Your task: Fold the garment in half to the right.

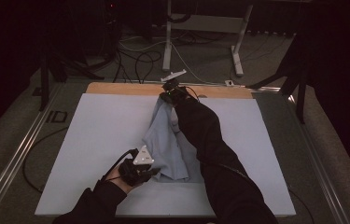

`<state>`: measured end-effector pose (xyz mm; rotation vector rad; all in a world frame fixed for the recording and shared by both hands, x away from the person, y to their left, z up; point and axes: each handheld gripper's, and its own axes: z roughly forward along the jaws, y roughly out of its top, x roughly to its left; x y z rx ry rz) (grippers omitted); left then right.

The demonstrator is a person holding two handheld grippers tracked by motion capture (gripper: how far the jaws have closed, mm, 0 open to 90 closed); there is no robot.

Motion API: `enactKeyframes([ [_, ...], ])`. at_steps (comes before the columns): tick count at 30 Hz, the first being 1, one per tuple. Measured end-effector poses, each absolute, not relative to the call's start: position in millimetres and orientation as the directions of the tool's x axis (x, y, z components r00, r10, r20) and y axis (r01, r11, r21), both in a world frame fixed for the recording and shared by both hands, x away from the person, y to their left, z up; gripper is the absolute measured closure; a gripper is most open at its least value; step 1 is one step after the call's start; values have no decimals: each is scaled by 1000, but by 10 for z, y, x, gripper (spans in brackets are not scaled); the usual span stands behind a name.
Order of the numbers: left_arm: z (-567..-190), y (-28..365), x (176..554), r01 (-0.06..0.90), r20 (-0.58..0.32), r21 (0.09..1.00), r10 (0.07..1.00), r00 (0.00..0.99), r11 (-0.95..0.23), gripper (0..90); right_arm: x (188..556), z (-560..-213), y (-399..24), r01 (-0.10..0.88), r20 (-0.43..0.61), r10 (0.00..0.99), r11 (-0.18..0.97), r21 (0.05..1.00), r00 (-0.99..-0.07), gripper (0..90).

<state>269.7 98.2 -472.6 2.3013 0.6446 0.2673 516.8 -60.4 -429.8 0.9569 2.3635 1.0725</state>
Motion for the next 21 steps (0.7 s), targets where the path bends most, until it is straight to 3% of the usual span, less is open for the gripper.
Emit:
enactKeyframes([
  [21,-4616,646,2773,311,36,680,454,890,-664,857,5128,-4263,-1092,438,-42,745,435,786,-666,876],
])
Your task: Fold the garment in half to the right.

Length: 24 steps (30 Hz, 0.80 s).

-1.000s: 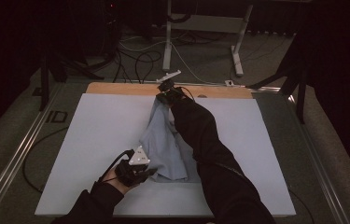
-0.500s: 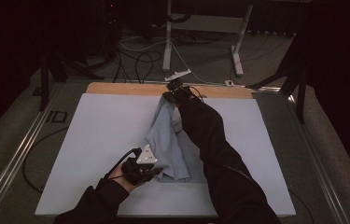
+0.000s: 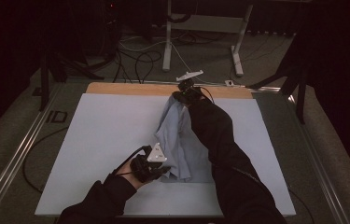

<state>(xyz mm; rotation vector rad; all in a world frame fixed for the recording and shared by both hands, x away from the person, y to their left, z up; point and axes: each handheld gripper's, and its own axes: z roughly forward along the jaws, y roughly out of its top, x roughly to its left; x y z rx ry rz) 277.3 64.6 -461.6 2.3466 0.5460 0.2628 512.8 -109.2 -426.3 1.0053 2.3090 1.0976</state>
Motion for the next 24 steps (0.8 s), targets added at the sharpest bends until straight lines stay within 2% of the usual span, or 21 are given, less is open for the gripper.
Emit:
enactKeyframes([
  [24,-4758,185,2838,251,75,641,384,920,-726,856,5183,-4432,-1446,469,-25,763,423,775,-646,875],
])
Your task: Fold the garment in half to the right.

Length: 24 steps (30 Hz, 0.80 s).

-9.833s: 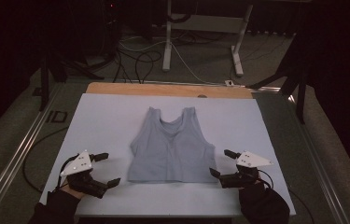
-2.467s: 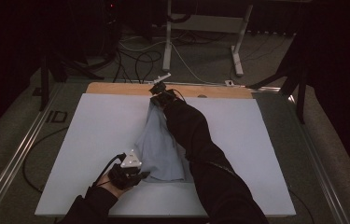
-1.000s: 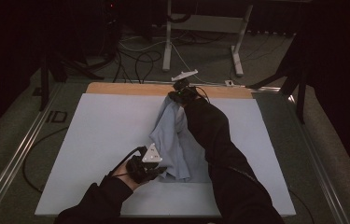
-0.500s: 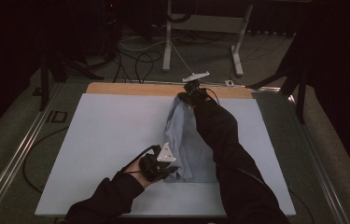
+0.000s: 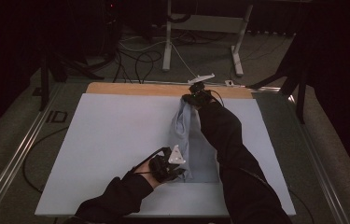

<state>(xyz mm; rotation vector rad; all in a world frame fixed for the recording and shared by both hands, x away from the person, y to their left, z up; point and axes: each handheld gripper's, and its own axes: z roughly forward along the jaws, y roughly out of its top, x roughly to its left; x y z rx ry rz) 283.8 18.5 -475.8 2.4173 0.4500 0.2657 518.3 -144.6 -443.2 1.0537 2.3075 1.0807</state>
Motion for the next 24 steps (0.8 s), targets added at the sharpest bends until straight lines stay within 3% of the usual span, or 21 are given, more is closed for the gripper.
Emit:
enactKeyframes([
  [24,-4983,-278,2986,256,74,600,371,926,-758,857,5404,-4691,-1479,495,43,725,424,758,-687,871],
])
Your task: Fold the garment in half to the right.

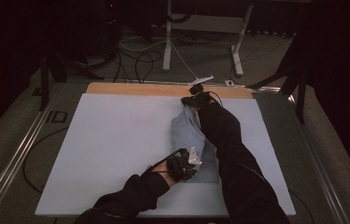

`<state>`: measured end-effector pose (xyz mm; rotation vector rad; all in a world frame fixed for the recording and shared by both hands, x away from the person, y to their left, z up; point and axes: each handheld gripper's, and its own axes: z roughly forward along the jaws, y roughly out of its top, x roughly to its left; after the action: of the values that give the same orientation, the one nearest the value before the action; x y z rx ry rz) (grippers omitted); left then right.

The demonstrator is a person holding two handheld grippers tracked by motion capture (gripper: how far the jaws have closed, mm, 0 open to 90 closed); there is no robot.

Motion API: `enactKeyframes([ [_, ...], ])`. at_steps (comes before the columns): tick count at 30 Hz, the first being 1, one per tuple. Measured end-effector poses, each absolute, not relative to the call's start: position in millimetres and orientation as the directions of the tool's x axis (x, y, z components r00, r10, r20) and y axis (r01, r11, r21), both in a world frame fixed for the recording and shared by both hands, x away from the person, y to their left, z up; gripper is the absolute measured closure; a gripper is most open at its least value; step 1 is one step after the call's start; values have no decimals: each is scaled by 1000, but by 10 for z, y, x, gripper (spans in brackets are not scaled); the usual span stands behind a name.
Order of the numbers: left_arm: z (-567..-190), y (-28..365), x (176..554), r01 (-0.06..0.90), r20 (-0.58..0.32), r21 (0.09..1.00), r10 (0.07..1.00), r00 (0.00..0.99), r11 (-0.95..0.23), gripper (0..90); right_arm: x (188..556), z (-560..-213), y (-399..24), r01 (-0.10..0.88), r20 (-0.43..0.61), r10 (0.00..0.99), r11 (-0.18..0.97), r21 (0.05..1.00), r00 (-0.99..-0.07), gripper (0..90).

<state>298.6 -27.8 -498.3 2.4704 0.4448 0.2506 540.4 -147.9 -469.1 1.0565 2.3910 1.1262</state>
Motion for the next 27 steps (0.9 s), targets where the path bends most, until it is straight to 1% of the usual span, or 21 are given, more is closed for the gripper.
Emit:
enactKeyframes([
  [5,-5003,-386,3037,264,73,596,378,923,-759,857,5454,-4775,-1489,488,38,718,432,758,-695,865],
  [10,-5041,-393,3072,280,54,597,386,921,-752,857,5473,-4830,-1505,491,24,725,441,751,-688,853],
  [13,-5053,-415,3073,276,58,595,383,922,-755,856,5478,-4861,-1563,510,34,739,431,745,-673,744],
  [14,-5053,-415,3073,276,58,595,383,922,-755,856,5477,-4858,-1579,514,36,742,427,744,-669,688],
  [15,-5052,-420,3073,277,56,595,383,922,-754,856,5477,-4858,-1579,514,36,742,427,744,-669,688],
  [16,-5053,-427,3072,276,58,594,382,922,-756,855,5471,-4845,-1615,532,44,759,412,739,-649,592],
  [17,-5050,-441,3070,270,61,592,376,925,-760,855,5470,-4833,-1634,537,45,763,410,738,-645,533],
  [18,-5050,-441,3070,270,61,592,376,925,-760,855,5470,-4833,-1634,537,45,763,410,738,-645,533],
  [19,-5049,-448,3070,271,60,590,376,925,-760,855,5456,-4801,-1675,545,45,773,403,735,-633,451],
  [20,-5052,-451,3070,275,57,587,378,924,-761,855,5451,-4784,-1703,554,51,782,392,735,-622,411],
  [22,-5054,-454,3068,275,57,586,377,924,-762,854,5433,-4749,-1767,563,53,795,379,734,-604,351],
  [23,-5054,-458,3067,275,57,587,377,924,-761,854,5433,-4749,-1767,563,53,795,379,734,-604,351],
  [24,-5054,-462,3067,273,59,585,376,925,-763,854,5407,-4706,-1846,563,70,797,358,745,-600,265],
  [25,-5053,-464,3069,276,56,586,378,924,-762,853,5388,-4683,-1884,564,76,799,350,748,-596,236],
  [26,-5052,-468,3070,277,56,587,379,924,-761,853,5388,-4683,-1884,564,76,799,350,748,-596,236],
  [27,-5048,-483,3065,271,62,584,375,925,-765,853,5354,-4652,-1963,563,114,779,334,756,-616,138],
])
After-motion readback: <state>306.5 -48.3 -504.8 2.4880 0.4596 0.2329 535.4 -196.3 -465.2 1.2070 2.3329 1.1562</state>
